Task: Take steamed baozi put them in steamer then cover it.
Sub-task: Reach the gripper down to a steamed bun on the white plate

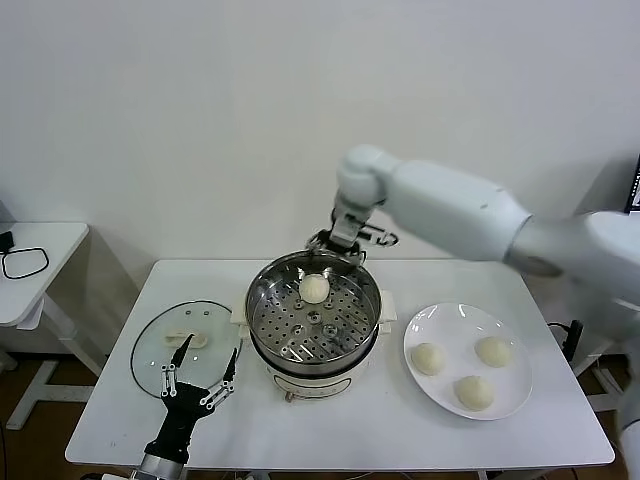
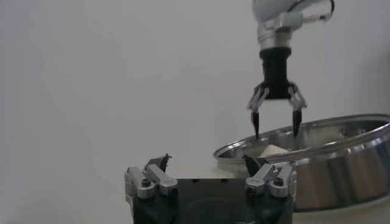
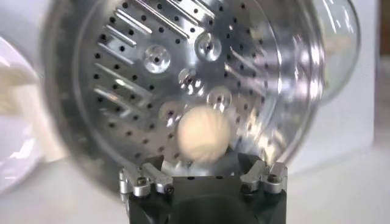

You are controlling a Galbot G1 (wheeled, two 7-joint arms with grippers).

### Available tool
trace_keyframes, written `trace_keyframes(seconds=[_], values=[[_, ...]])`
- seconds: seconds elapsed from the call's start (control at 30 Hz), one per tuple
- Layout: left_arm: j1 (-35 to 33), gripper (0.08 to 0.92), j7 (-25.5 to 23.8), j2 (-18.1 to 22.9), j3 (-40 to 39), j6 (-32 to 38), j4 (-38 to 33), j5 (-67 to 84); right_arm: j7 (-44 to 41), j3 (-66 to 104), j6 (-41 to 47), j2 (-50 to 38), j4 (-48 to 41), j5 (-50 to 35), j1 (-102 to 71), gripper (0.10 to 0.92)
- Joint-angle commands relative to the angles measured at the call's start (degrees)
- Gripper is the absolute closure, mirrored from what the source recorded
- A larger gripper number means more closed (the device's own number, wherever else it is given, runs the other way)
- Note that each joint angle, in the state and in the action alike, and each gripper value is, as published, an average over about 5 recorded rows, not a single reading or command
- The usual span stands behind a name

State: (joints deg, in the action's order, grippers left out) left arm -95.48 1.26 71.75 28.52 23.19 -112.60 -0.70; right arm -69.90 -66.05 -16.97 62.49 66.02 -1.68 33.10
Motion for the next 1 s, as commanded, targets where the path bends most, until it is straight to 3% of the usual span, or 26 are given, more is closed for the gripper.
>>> trace_keyframes(seconds=[0.03,0.23,0.37,1.0], values=[[0.13,0.177,-0.1,-0.07,-0.35,-0.09,-0.25,-0.12,-1.95,-11.69,22.35,-19.22,5.42,-22.18,8.8,0.203],[0.45,0.177,-0.07,-0.14,-0.67,-0.21,-0.18,-0.13,2.82,-17.54,26.7,-26.55,11.49,-26.31,3.29,0.203],[0.68,0.177,-0.03,-0.08,-0.83,-0.32,-0.11,-0.13,5.1,-17.75,27.57,-27.98,13.28,-24.53,-2.16,0.203],[0.58,0.177,0.14,0.2,-0.06,0.1,0.65,-0.18,9.55,-9.35,25.47,-21.89,5.63,-17.69,-16.82,0.203]])
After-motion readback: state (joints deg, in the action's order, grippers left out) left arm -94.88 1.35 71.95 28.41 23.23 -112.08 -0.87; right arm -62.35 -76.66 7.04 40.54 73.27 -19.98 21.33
